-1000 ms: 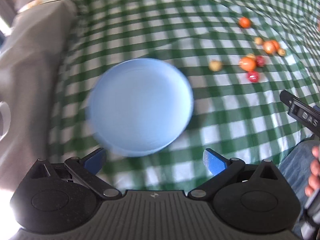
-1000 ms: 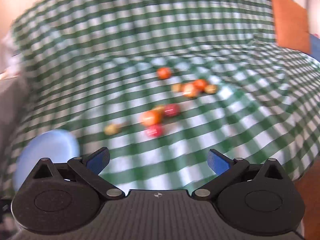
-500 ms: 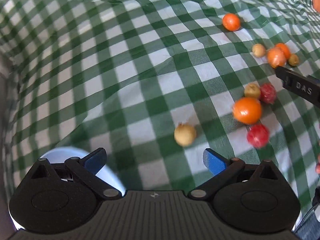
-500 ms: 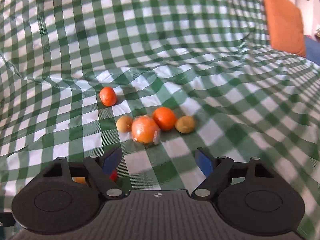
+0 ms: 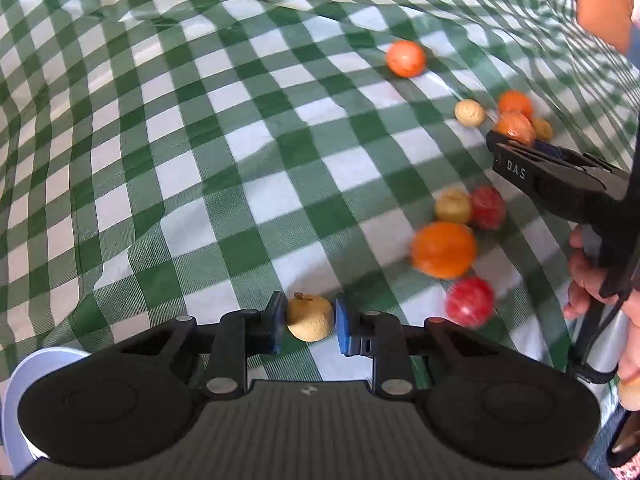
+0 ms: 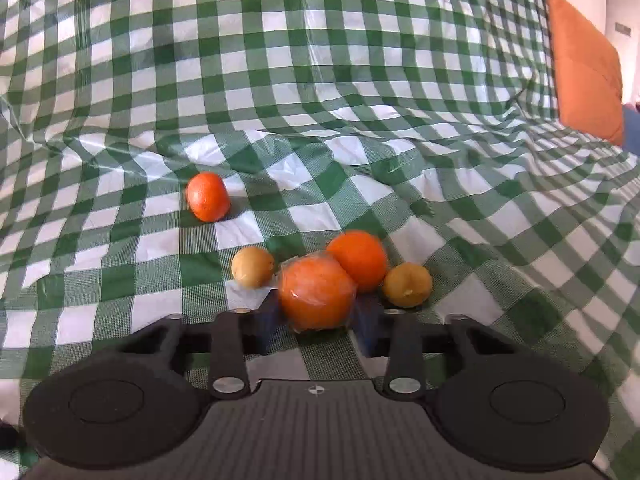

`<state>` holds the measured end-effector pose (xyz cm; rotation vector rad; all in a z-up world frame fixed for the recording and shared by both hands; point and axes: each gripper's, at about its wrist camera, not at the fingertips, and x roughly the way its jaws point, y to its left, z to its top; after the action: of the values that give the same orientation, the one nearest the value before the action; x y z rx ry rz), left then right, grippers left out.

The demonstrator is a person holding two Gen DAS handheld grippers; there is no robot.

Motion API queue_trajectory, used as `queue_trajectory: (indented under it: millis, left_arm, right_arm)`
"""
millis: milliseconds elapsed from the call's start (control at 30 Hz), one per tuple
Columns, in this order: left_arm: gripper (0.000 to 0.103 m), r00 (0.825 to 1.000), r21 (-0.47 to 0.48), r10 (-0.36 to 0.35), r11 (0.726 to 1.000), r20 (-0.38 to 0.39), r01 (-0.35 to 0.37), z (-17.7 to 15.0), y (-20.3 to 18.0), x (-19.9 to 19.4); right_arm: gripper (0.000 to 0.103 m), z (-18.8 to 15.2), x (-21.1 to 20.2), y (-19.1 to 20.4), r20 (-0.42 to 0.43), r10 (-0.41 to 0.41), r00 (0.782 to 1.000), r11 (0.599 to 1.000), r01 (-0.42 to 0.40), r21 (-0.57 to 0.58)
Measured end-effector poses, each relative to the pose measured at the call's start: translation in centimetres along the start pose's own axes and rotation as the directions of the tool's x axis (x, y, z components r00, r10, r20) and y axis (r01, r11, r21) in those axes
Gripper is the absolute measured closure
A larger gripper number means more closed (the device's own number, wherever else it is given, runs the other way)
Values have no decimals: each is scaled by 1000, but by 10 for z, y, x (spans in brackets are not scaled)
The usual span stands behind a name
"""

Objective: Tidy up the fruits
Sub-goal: 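Grasp a tangerine with the right tool while the left tool grasps a yellow plum, then carry the tangerine with the right tool and the yellow plum with the left tool to the plate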

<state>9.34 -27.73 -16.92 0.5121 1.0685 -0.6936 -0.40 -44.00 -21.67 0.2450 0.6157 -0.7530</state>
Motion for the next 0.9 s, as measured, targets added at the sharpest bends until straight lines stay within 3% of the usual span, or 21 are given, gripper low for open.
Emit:
queue_trajectory:
  millis: [267,367,500,633,900]
  left_arm:
    - [75,1000,-61,0,998,20,1,-15,0,-62]
    - [75,998,-57,47,997,29,-45,-29,1,-97]
    - [75,997,-65,75,995,3,-75,-60,9,-139]
    - [75,996,-96,86,991,-23,-88,-102,26,-178]
    - [75,995,-204,95,974,-36,-100,-183,68,-235]
  right_arm:
    - [65,-1,-50,-22,-7,-40,999,998,41,42]
    - [65,-1,-91,-22,12,-4,1000,1000,3,25]
    - [65,-4,-146,-12,-56,105,993,994,-104,23]
    - [65,-17,-197,9,-158,254,954,967,-251,36]
    - [64,-47,-291,68,-290,462,838,884,-464,65]
